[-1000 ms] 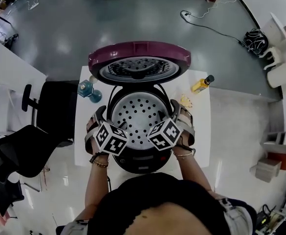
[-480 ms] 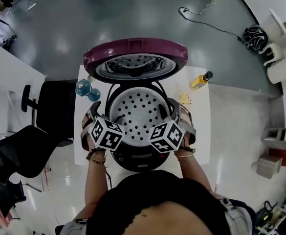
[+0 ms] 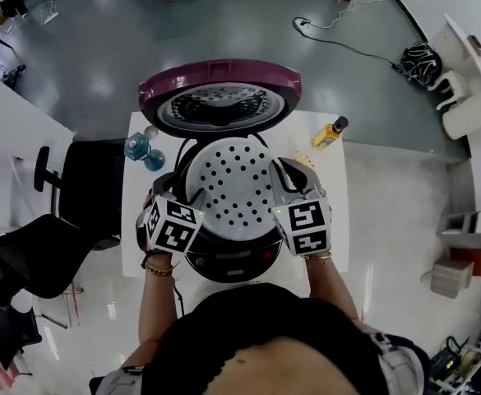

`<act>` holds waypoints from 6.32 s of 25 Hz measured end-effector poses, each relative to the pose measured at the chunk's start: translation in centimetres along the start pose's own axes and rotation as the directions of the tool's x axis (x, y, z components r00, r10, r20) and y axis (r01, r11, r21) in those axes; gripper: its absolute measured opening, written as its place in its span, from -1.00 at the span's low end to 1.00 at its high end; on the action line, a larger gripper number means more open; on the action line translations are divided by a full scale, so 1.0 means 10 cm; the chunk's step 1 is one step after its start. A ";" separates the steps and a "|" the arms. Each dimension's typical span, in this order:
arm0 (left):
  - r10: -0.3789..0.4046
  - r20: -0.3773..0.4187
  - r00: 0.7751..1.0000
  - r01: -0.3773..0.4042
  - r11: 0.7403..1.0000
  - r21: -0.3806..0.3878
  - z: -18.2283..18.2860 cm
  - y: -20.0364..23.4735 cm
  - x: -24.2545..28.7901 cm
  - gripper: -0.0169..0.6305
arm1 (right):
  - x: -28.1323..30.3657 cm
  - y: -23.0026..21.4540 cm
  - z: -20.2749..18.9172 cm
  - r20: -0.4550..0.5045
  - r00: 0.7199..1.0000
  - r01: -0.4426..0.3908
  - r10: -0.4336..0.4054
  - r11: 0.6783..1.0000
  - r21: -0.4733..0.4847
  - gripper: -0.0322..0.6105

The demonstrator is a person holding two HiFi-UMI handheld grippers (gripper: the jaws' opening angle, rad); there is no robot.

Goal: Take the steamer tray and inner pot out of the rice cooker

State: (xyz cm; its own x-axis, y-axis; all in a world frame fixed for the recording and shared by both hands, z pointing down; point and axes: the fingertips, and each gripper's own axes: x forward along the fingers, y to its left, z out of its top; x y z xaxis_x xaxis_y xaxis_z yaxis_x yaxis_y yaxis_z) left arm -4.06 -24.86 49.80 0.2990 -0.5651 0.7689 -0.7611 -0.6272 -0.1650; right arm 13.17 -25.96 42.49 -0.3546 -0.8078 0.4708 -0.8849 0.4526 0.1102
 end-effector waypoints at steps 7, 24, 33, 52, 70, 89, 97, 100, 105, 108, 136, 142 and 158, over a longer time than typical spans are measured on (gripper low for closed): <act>-0.077 0.125 0.989 0.085 0.994 -0.064 0.17 -0.13 -0.27 -0.57 | -0.29 -0.03 0.11 0.093 0.996 0.011 -0.017 0.998 0.058 -0.81; -0.348 0.610 0.712 0.525 0.840 -0.134 0.99 -0.71 -0.92 -0.69 | -1.52 -1.13 -0.54 0.135 0.964 0.129 -0.228 0.848 0.513 -0.81; -0.328 0.497 0.803 0.448 0.883 -0.140 0.71 -0.77 -0.67 -0.93 | -2.05 -1.55 -1.78 -0.038 0.934 0.279 -0.354 0.662 0.696 -0.81; -0.269 0.427 0.864 0.373 0.910 -0.180 0.45 -0.76 -0.65 -0.93 | -1.58 -1.39 -3.64 -0.366 0.865 0.501 -0.344 0.550 0.668 -0.81; -0.224 0.439 0.870 0.349 0.909 -0.228 0.28 -0.64 -0.75 -0.93 | -1.37 -1.40 -3.80 -0.387 0.869 0.494 -0.307 0.573 0.654 -0.81; -0.199 0.440 0.876 0.325 0.916 -0.233 0.24 -0.51 -0.76 -0.93 | -1.47 -1.66 -3.13 -0.381 0.795 0.598 -0.471 0.711 0.368 -0.63; -0.165 0.442 0.882 0.292 0.927 -0.235 0.23 -0.39 -0.78 -0.93 | -1.00 -1.27 -1.75 -0.136 0.918 0.395 -0.371 0.882 0.257 -0.63; -0.123 0.446 0.886 0.246 0.942 -0.228 0.21 -0.31 -0.79 -0.93 | -0.80 -0.98 -1.26 -0.035 0.964 0.262 -0.262 0.930 0.260 -0.70; -0.078 0.387 0.919 0.165 0.966 -0.197 0.09 -0.27 -0.70 -0.93 | -0.54 -0.56 -0.71 0.043 0.991 0.115 -0.124 0.977 0.179 -0.75; -0.010 0.287 0.958 0.049 0.990 -0.129 -0.02 -0.22 -0.60 -0.90 | -0.37 -0.28 -0.53 0.029 0.998 0.051 -0.053 0.995 0.082 -0.75; 0.062 -0.090 0.994 -0.059 0.998 0.038 -0.32 0.08 0.21 -0.14 | 0.62 0.15 -1.01 -0.471 0.881 -0.114 -0.032 0.954 -0.278 -0.04; 0.063 -0.083 0.995 -0.066 0.997 -0.042 -0.28 0.14 0.18 -0.32 | 0.57 0.10 -0.90 -0.401 0.911 -0.028 -0.094 0.957 -0.290 -0.30; 0.045 0.024 0.999 -0.040 0.983 -0.182 -0.14 0.18 -0.12 -0.71 | 0.27 0.11 -0.33 -0.085 0.996 0.000 0.000 1.000 0.004 -0.72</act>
State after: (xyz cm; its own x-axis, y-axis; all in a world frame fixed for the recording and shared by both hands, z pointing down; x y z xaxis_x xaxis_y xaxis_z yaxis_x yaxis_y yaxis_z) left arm -6.57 -24.61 49.43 0.2782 -0.6050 0.7460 -0.8642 -0.4967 -0.0805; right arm 12.29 -26.37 46.79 -0.3282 -0.7728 0.5432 -0.8859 0.4514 0.1069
